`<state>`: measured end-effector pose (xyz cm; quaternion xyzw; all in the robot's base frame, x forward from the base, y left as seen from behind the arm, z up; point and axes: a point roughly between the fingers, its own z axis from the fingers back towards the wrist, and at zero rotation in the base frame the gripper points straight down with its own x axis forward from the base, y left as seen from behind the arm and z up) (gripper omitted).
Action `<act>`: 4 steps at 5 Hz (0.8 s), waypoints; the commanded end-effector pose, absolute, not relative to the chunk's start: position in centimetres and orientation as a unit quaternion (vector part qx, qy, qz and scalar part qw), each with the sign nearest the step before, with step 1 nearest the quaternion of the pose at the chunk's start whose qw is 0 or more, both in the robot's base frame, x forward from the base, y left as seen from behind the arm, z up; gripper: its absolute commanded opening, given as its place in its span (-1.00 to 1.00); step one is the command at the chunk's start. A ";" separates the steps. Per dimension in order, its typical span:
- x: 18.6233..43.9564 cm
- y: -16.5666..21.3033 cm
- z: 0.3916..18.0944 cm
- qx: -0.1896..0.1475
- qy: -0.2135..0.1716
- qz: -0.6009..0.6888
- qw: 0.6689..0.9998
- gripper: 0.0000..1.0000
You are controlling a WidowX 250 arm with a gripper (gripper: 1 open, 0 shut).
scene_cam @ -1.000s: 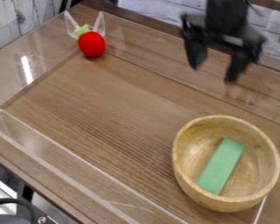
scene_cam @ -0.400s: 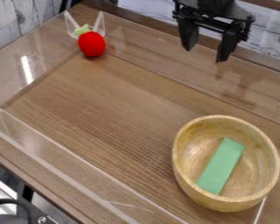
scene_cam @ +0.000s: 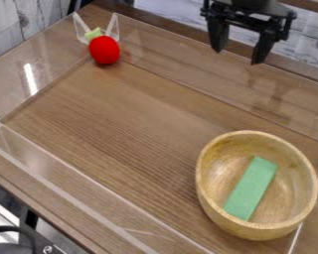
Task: Put the green object in the brown bowl
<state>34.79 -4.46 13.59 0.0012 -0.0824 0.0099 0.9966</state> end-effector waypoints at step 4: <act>33.1 -3.8 13.5 0.012 -0.091 0.037 0.995 1.00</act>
